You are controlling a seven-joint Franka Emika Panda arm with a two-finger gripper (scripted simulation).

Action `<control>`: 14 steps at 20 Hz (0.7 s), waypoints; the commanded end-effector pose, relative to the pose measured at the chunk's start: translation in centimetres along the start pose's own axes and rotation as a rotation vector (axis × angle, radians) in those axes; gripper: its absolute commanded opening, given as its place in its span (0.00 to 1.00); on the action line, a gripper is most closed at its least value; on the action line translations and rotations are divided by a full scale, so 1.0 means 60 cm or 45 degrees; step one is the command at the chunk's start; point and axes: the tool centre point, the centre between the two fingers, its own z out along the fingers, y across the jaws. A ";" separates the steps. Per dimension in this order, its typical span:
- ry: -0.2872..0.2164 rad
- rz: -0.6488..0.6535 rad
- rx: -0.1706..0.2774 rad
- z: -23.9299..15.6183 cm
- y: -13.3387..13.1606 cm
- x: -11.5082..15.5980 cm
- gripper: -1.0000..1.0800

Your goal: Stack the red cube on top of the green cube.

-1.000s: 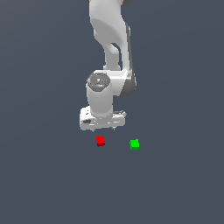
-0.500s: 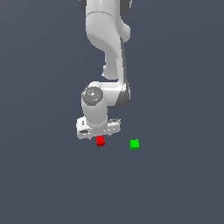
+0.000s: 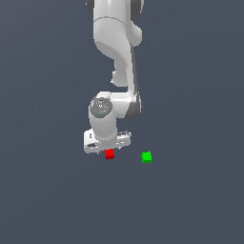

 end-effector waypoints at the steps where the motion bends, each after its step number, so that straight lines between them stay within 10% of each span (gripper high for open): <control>1: -0.001 -0.001 0.000 0.016 0.000 -0.001 0.96; 12: -0.001 -0.003 0.000 0.071 0.000 0.001 0.96; 13: -0.001 -0.003 0.000 0.071 0.000 0.001 0.00; 14: -0.001 -0.003 0.000 0.071 0.000 0.001 0.00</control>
